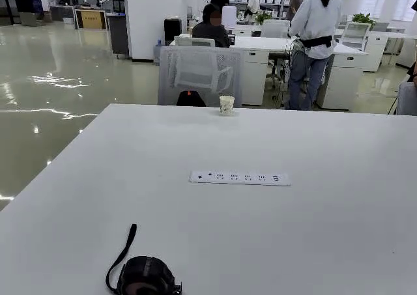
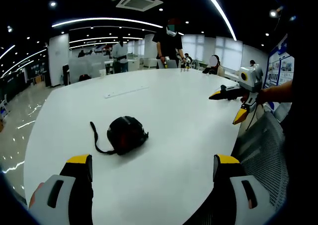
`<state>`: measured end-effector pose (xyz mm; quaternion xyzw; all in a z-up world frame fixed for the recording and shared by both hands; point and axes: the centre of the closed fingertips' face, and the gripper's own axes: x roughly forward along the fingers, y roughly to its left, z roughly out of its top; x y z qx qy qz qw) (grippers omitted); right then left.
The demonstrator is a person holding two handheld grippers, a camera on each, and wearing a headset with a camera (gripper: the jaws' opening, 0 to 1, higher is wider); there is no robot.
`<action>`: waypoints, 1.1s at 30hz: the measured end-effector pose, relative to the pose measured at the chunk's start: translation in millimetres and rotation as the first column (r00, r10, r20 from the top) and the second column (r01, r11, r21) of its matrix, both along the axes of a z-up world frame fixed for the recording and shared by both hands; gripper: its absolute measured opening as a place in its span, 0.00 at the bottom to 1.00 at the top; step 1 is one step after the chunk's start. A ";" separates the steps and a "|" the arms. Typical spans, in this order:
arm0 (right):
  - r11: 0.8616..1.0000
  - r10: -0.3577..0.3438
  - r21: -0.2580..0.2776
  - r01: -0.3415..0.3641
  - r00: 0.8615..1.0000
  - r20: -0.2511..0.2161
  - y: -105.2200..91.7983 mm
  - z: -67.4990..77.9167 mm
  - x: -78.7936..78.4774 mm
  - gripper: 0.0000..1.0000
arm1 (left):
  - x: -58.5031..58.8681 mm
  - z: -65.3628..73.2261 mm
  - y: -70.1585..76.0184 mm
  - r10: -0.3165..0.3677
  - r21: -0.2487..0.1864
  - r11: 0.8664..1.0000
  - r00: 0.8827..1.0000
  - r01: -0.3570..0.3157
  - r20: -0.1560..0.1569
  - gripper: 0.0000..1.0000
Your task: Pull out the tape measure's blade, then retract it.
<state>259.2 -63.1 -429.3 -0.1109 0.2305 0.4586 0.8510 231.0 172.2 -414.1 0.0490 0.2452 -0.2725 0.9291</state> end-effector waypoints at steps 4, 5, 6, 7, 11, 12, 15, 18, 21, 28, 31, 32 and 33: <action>1.000 0.023 -0.015 -0.023 1.000 0.002 0.1 0.3 2.7 0.93 | 3.9 -0.2 1.8 -0.012 0.011 1.000 1.000 0.012 -0.005 0.99; 0.999 0.031 -0.023 -0.031 1.000 0.001 0.0 -0.5 3.9 0.93 | 5.1 -0.2 2.3 -0.017 0.013 1.000 1.000 0.017 -0.006 0.99; 0.999 0.038 -0.027 -0.038 0.999 0.004 0.0 -0.7 4.4 0.92 | 5.8 -0.1 2.6 -0.022 0.015 1.000 1.000 0.022 -0.007 0.99; 0.998 0.048 -0.040 -0.047 0.999 0.018 -0.4 -0.5 6.0 0.91 | 6.9 0.0 3.1 -0.025 0.015 1.000 1.000 0.025 -0.010 0.99; 0.997 0.065 -0.053 -0.064 0.998 0.015 0.2 -2.3 9.8 0.91 | 10.4 -0.5 5.0 -0.035 0.024 0.999 0.999 0.036 -0.013 0.98; 0.996 0.074 -0.057 -0.073 0.997 0.011 0.7 -3.4 10.7 0.90 | 11.5 -1.2 5.8 -0.039 0.027 0.999 0.999 0.039 -0.015 0.98; 0.993 0.095 -0.068 -0.094 0.995 0.009 2.0 -5.4 13.0 0.89 | 14.3 -2.0 7.1 -0.048 0.032 0.998 0.999 0.049 -0.020 0.97; 0.990 0.115 -0.079 -0.115 0.993 0.002 3.7 -7.8 15.7 0.87 | 17.8 -2.3 7.9 -0.057 0.032 0.998 0.998 0.058 -0.024 0.96; 0.988 0.133 -0.085 -0.133 0.991 -0.002 6.2 -8.6 19.0 0.86 | 21.9 -3.7 9.1 -0.068 0.038 0.997 0.997 0.069 -0.029 0.95; 0.976 0.185 -0.117 -0.184 0.983 0.001 11.4 -11.3 28.5 0.82 | 32.3 -7.7 12.4 -0.104 0.079 0.991 0.994 0.107 -0.041 0.89; 0.971 0.205 -0.129 -0.203 0.979 0.005 14.1 -12.1 33.4 0.80 | 36.9 -9.7 14.7 -0.115 0.088 0.989 0.992 0.119 -0.049 0.85; 0.968 0.214 -0.135 -0.212 0.977 0.004 15.5 -12.8 35.2 0.78 | 38.6 -10.7 15.0 -0.125 0.099 0.987 0.991 0.129 -0.051 0.85; 0.967 0.218 -0.139 -0.215 0.976 0.003 16.6 -13.5 36.9 0.78 | 39.9 -11.4 15.2 -0.131 0.106 0.985 0.990 0.136 -0.053 0.84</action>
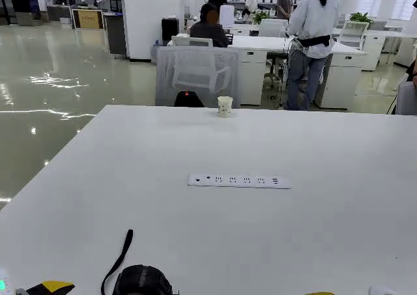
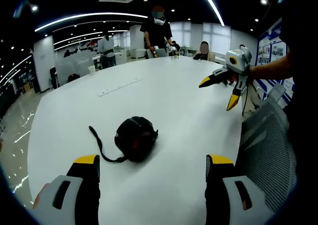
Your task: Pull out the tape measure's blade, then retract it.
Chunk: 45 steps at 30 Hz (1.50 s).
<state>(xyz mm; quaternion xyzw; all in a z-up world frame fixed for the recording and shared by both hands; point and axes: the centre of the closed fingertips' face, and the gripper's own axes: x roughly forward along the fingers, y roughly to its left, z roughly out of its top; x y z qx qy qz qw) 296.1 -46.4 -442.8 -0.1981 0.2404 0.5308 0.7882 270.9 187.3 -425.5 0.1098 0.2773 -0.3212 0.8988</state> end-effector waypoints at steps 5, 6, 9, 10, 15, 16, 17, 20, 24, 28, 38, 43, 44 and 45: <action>0.999 0.031 -0.024 -0.032 0.999 -0.005 7.2 -4.5 8.6 0.74 | 9.1 -2.7 1.4 -0.021 0.018 1.000 1.000 0.021 -0.010 0.81; 0.999 0.035 -0.025 -0.035 0.999 -0.005 8.8 -4.7 10.1 0.74 | 10.5 -3.2 1.5 -0.025 0.022 0.999 1.000 0.025 -0.011 0.80; 0.997 0.063 -0.040 -0.063 0.998 -0.010 14.6 -7.4 13.1 0.71 | 14.9 -5.9 1.7 -0.045 0.038 0.998 0.999 0.046 -0.019 0.78; 0.996 0.074 -0.045 -0.075 0.997 -0.011 17.1 -8.3 14.3 0.70 | 16.7 -6.5 1.7 -0.053 0.043 0.998 0.998 0.054 -0.020 0.77; 0.991 0.117 -0.069 -0.118 0.993 -0.014 25.6 -12.9 20.3 0.66 | 22.9 -9.6 2.7 -0.085 0.063 0.994 0.996 0.087 -0.037 0.72; 0.990 0.123 -0.071 -0.123 0.992 -0.016 26.9 -13.4 21.5 0.65 | 24.0 -9.9 2.8 -0.091 0.066 0.993 0.995 0.094 -0.040 0.72; 0.988 0.134 -0.076 -0.135 0.991 -0.017 29.4 -14.0 23.1 0.64 | 25.5 -10.0 2.9 -0.101 0.071 0.992 0.994 0.104 -0.043 0.70; 0.984 0.155 -0.087 -0.156 0.988 -0.021 34.8 -16.1 26.7 0.61 | 30.6 -10.8 3.6 -0.116 0.081 0.989 0.992 0.120 -0.050 0.68; 0.978 0.185 -0.097 -0.187 0.982 -0.029 43.7 -19.3 31.6 0.60 | 37.5 -13.4 3.9 -0.142 0.098 0.984 0.988 0.148 -0.061 0.65; 0.970 0.214 -0.111 -0.217 0.976 -0.035 50.7 -23.4 35.1 0.58 | 41.6 -15.9 4.0 -0.168 0.114 0.978 0.983 0.176 -0.075 0.63; 0.952 0.267 -0.143 -0.271 0.962 -0.046 70.6 -31.9 46.8 0.50 | 53.1 -21.5 3.1 -0.223 0.140 0.961 0.969 0.237 -0.107 0.56; 0.943 0.293 -0.145 -0.299 0.954 -0.059 83.0 -35.7 50.9 0.45 | 58.5 -25.7 1.3 -0.257 0.161 0.948 0.959 0.275 -0.122 0.52; 0.941 0.301 -0.144 -0.307 0.952 -0.063 85.9 -36.7 51.3 0.45 | 59.9 -26.4 0.6 -0.264 0.164 0.945 0.956 0.283 -0.128 0.51; 0.939 0.306 -0.146 -0.312 0.950 -0.066 87.5 -37.5 51.7 0.44 | 60.9 -26.5 0.1 -0.270 0.167 0.942 0.954 0.289 -0.129 0.51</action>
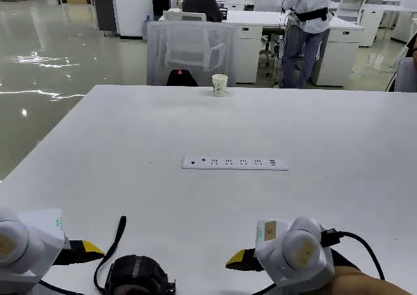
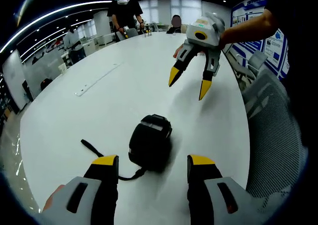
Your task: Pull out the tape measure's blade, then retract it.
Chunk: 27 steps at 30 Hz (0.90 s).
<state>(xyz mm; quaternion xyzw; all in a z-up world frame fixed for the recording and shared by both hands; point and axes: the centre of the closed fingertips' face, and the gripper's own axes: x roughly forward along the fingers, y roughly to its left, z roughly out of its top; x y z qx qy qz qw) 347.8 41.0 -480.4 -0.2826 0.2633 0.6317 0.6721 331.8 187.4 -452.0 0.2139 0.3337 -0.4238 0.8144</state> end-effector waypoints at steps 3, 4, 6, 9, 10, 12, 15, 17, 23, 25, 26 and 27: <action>1.000 0.020 -0.005 -0.020 1.000 -0.007 6.0 -2.6 1.0 0.42 | 2.2 -1.5 -2.6 -0.020 0.016 1.000 1.000 0.020 -0.004 0.49; 1.000 0.028 -0.010 -0.028 1.000 -0.008 8.1 -3.9 1.7 0.41 | 3.2 -2.3 -2.9 -0.029 0.023 0.999 1.000 0.029 -0.008 0.48; 0.999 0.041 -0.015 -0.041 0.999 -0.009 11.1 -5.6 2.1 0.40 | 4.5 -3.9 -2.8 -0.041 0.034 0.999 0.999 0.042 -0.014 0.45; 0.997 0.066 -0.025 -0.067 0.998 -0.015 16.4 -9.0 3.5 0.38 | 7.5 -6.7 -2.3 -0.058 0.045 0.997 0.998 0.059 -0.024 0.43; 0.997 0.070 -0.028 -0.071 0.997 -0.014 17.6 -9.7 4.1 0.37 | 8.2 -7.3 -2.4 -0.061 0.047 0.997 0.998 0.063 -0.028 0.42; 0.996 0.084 -0.033 -0.084 0.996 -0.015 21.3 -11.1 5.1 0.36 | 10.1 -9.4 -2.1 -0.071 0.059 0.996 0.997 0.073 -0.035 0.41; 0.994 0.100 -0.037 -0.100 0.995 -0.018 26.6 -12.7 6.5 0.35 | 12.6 -11.8 -2.3 -0.079 0.068 0.994 0.996 0.081 -0.045 0.39; 0.993 0.112 -0.041 -0.113 0.994 -0.017 30.7 -13.3 6.9 0.33 | 14.4 -13.8 -3.0 -0.086 0.072 0.993 0.995 0.089 -0.052 0.38; 0.990 0.131 -0.039 -0.132 0.991 -0.025 41.5 -15.2 9.1 0.31 | 17.3 -19.7 -6.2 -0.121 0.091 0.988 0.990 0.127 -0.075 0.35; 0.989 0.142 -0.040 -0.143 0.989 -0.028 45.8 -16.0 9.0 0.30 | 17.4 -22.1 -7.5 -0.141 0.102 0.984 0.986 0.149 -0.085 0.34; 0.988 0.145 -0.040 -0.146 0.989 -0.028 47.7 -16.4 9.2 0.30 | 17.5 -23.0 -7.7 -0.147 0.105 0.982 0.985 0.156 -0.089 0.34; 0.987 0.151 -0.042 -0.153 0.988 -0.031 50.1 -17.0 9.2 0.30 | 18.2 -24.2 -8.0 -0.155 0.110 0.980 0.984 0.165 -0.094 0.33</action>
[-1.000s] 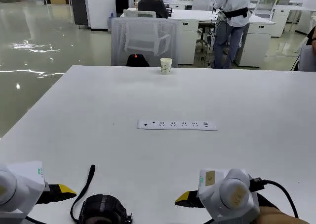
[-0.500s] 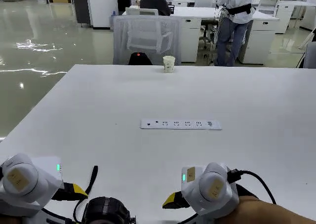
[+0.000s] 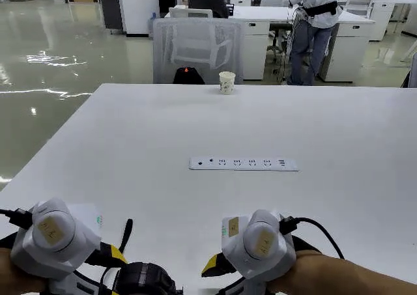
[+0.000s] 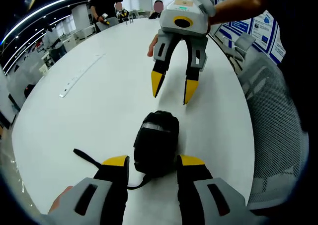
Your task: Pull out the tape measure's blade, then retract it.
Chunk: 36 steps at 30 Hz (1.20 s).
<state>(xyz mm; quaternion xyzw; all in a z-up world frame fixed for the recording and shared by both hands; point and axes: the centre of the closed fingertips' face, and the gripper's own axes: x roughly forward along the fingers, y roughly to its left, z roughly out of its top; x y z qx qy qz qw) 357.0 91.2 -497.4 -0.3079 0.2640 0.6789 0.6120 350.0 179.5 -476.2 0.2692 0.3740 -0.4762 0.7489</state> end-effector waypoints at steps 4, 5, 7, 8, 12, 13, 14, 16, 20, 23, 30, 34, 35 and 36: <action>1.000 0.021 -0.004 -0.021 1.000 -0.007 7.5 -1.7 -1.3 0.29 | 0.9 -1.5 -0.4 -0.021 0.008 1.000 1.000 0.021 -0.015 0.30; 1.000 0.025 -0.006 -0.025 1.000 -0.008 9.9 -2.6 -1.1 0.28 | 0.8 -2.0 -0.3 -0.029 0.012 1.000 0.999 0.029 -0.020 0.29; 0.999 0.031 -0.006 -0.031 0.999 -0.011 13.5 -4.3 -1.0 0.27 | 0.8 -3.3 -0.3 -0.044 0.017 0.999 0.999 0.045 -0.028 0.27; 0.999 0.035 -0.008 -0.035 0.999 -0.013 14.8 -5.5 -1.4 0.26 | 0.3 -4.0 -0.8 -0.050 0.018 0.999 0.998 0.051 -0.034 0.27; 0.998 0.051 -0.020 -0.051 0.998 -0.022 20.1 -12.2 -4.3 0.23 | 0.5 -7.4 -1.5 -0.072 0.028 0.997 0.996 0.073 -0.048 0.26; 0.998 0.052 -0.022 -0.053 0.998 -0.023 21.1 -13.3 -4.6 0.23 | 0.3 -7.7 -1.6 -0.075 0.029 0.997 0.996 0.076 -0.050 0.27; 0.998 0.052 -0.023 -0.053 0.998 -0.023 22.2 -14.0 -4.7 0.23 | 0.2 -8.0 -1.6 -0.077 0.030 0.996 0.996 0.079 -0.051 0.27; 0.998 0.055 -0.023 -0.056 0.998 -0.027 24.7 -15.9 -5.1 0.21 | -0.4 -7.9 -2.4 -0.083 0.031 0.996 0.995 0.084 -0.052 0.27; 0.998 0.056 -0.031 -0.057 0.998 -0.028 27.9 -20.6 -3.9 0.19 | -0.5 -8.0 -2.2 -0.081 0.030 0.996 0.995 0.083 -0.059 0.26; 0.998 0.054 -0.038 -0.055 0.998 -0.028 28.6 -23.8 -3.4 0.16 | -0.3 -8.2 -1.6 -0.080 0.024 0.996 0.995 0.082 -0.058 0.26; 0.998 0.049 -0.032 -0.050 0.998 -0.032 32.0 -26.7 -5.1 0.12 | -0.3 -8.3 -1.9 -0.077 0.013 0.997 0.996 0.078 -0.055 0.26; 0.998 0.050 -0.024 -0.051 0.998 -0.026 31.9 -26.4 -4.9 0.12 | -0.6 -7.9 -1.9 -0.075 0.004 0.997 0.996 0.075 -0.048 0.25; 0.999 0.047 -0.022 -0.047 0.999 -0.028 31.9 -26.1 -4.8 0.11 | -0.6 -7.7 -1.9 -0.072 -0.001 0.997 0.996 0.072 -0.045 0.25; 0.999 0.048 -0.021 -0.048 0.998 -0.027 31.9 -25.8 -4.8 0.11 | -0.4 -7.7 -1.9 -0.069 -0.004 0.998 0.997 0.069 -0.045 0.25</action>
